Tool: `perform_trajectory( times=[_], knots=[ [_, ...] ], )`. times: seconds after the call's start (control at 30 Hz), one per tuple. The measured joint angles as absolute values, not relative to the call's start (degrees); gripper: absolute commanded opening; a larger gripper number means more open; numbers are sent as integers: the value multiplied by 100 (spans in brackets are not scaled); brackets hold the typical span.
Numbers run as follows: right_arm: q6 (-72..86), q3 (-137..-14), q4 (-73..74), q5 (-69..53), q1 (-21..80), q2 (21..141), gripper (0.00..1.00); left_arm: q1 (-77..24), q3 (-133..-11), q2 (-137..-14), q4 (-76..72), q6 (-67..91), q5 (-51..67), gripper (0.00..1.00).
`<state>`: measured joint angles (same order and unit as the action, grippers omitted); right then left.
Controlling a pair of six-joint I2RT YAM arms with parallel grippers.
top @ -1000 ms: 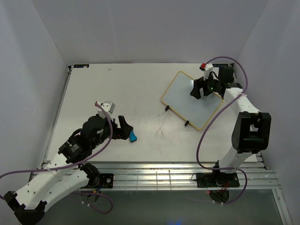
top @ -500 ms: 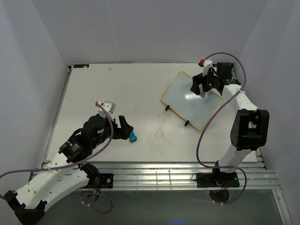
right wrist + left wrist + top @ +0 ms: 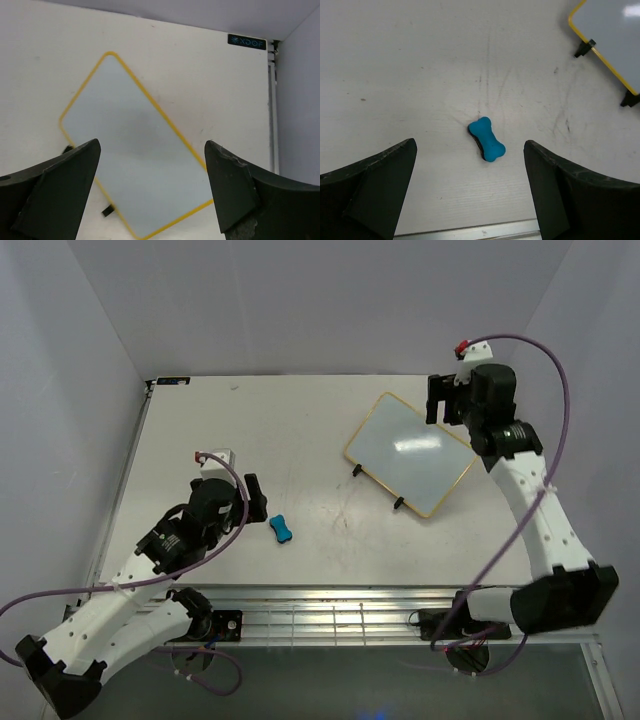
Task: Erase the whiteboard
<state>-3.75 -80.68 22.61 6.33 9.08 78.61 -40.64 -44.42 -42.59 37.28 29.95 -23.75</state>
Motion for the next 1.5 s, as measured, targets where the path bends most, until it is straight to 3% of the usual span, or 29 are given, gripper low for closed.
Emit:
perform_trajectory(
  times=[0.13,0.4,0.7,1.17,1.5],
  knots=[
    [-23,-7338,2499,862,1529,6259,90,-3771,-4831,-4668,3802,2967,-2641,98],
    [305,-5900,3374,1271,1573,3959,90,-3675,-5953,-4866,3688,2628,-3481,98],
    [342,-5734,4462,1479,1573,3251,90,-2137,-5780,-5118,3404,2335,-2884,98],
    [370,-6108,5039,1194,1573,2423,90,-2110,-6322,-3404,4853,2244,-2958,98],
    [392,-6108,5247,1413,1573,2237,90,-2110,-6372,-3129,5249,2119,-2847,98]
  ],
)
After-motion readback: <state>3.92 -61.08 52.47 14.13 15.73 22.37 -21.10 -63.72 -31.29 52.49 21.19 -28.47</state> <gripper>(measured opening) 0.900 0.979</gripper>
